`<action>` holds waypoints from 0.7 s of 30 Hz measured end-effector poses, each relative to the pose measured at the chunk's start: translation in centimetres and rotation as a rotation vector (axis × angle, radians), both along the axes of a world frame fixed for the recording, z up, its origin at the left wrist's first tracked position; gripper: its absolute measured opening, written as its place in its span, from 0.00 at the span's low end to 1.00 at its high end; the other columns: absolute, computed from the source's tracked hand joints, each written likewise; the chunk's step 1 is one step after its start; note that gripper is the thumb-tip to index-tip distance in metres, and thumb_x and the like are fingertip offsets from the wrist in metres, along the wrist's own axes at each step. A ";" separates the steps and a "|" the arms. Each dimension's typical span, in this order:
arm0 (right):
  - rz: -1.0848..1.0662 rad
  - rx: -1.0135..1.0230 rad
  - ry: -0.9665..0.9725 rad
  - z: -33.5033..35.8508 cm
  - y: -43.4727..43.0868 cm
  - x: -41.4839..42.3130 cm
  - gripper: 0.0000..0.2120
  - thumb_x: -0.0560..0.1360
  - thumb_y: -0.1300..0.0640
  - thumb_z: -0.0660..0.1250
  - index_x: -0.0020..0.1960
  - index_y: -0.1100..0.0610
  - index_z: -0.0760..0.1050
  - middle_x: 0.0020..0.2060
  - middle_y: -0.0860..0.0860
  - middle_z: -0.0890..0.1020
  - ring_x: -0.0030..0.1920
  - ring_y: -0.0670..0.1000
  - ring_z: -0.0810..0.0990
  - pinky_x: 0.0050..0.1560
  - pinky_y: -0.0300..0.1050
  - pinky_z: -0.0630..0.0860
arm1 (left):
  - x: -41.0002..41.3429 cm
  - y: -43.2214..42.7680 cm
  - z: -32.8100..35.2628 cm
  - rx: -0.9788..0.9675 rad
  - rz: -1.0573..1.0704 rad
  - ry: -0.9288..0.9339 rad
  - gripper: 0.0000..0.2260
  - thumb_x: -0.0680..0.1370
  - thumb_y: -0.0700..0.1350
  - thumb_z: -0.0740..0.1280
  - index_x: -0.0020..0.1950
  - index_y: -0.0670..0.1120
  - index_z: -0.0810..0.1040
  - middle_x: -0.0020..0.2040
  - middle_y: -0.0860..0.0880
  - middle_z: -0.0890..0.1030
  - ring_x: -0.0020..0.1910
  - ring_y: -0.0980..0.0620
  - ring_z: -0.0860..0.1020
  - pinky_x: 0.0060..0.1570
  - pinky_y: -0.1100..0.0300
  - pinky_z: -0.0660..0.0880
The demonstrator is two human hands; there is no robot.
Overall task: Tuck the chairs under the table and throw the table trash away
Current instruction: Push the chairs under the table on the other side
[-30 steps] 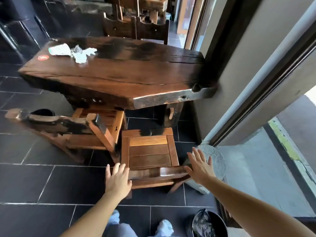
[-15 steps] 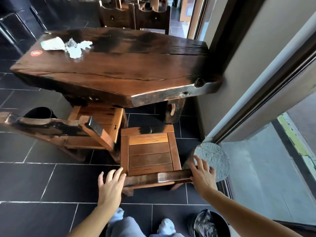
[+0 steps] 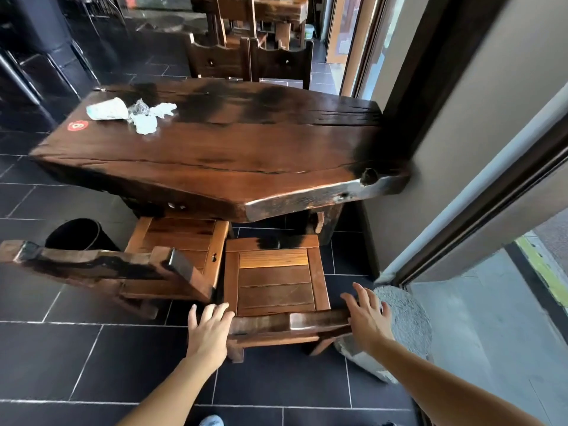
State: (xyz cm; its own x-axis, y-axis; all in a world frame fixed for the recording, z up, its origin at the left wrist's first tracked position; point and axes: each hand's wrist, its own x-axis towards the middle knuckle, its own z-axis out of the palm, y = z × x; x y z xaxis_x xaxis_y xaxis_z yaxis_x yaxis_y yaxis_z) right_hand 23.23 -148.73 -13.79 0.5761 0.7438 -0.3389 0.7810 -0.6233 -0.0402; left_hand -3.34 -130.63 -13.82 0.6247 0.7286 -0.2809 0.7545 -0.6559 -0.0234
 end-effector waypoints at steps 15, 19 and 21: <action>-0.029 0.045 -0.030 -0.1 7.4 4.4 0.29 0.75 0.63 0.64 0.71 0.48 0.59 0.75 0.53 0.52 0.74 0.56 0.50 0.72 0.61 0.53 | 4.8 8.2 0.4 -0.025 -0.058 0.030 0.27 0.74 0.42 0.68 0.71 0.53 0.63 0.74 0.56 0.60 0.74 0.52 0.55 0.72 0.41 0.43; -0.043 0.029 -0.037 -0.2 9.3 5.5 0.28 0.75 0.63 0.64 0.71 0.49 0.60 0.75 0.53 0.53 0.74 0.56 0.51 0.71 0.62 0.54 | 6.4 10.7 0.8 -0.073 -0.058 0.055 0.27 0.74 0.44 0.66 0.71 0.52 0.62 0.74 0.55 0.61 0.74 0.51 0.54 0.72 0.40 0.41; -0.054 0.031 -0.040 -0.4 10.2 6.1 0.29 0.74 0.64 0.65 0.71 0.49 0.61 0.75 0.53 0.54 0.73 0.56 0.52 0.70 0.62 0.53 | 7.2 12.0 0.8 -0.104 -0.061 0.076 0.27 0.75 0.45 0.66 0.72 0.53 0.61 0.74 0.55 0.60 0.74 0.51 0.53 0.72 0.40 0.41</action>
State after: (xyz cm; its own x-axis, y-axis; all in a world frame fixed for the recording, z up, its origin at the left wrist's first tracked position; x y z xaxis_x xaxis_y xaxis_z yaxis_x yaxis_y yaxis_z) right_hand 29.31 -138.56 -14.15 0.6284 0.7210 -0.2921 0.7477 -0.6634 -0.0291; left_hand 3.84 -118.65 -13.00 0.6410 0.6545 -0.4010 0.7118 -0.7024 -0.0086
